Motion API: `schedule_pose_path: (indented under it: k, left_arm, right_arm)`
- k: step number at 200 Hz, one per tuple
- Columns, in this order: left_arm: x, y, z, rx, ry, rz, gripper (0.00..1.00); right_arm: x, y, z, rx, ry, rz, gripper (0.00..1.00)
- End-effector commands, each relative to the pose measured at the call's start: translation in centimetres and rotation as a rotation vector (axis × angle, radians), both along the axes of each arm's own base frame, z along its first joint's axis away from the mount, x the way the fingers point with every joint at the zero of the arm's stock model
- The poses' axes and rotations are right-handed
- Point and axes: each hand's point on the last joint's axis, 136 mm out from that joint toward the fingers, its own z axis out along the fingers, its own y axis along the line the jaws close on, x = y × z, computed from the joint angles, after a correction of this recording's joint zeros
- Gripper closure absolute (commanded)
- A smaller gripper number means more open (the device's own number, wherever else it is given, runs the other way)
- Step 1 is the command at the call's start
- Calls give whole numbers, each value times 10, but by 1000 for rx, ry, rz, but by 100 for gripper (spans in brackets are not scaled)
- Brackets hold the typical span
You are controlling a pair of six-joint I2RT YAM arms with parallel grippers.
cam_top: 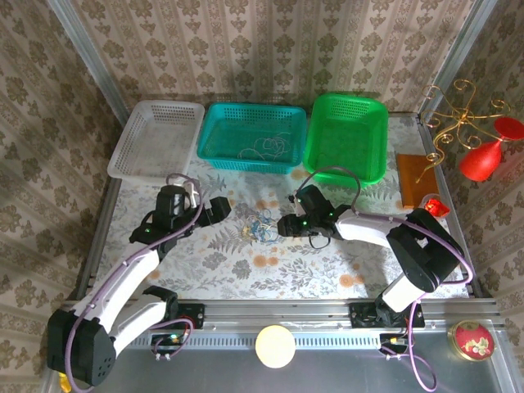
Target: Untangle the cables
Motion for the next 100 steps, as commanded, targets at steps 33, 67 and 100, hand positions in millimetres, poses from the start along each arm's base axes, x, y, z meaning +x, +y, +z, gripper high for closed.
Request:
schedule_pose_path:
  k: [33, 67, 100]
  left_arm:
    - [5, -5, 7, 10, -30, 9, 0]
    - [4, -7, 5, 14, -24, 2, 0]
    - [2, -7, 5, 17, -27, 1, 0]
  right_arm:
    - [18, 14, 25, 158, -69, -99, 54]
    - [22, 20, 21, 193, -52, -110, 55]
    - [24, 28, 17, 230, -29, -111, 57]
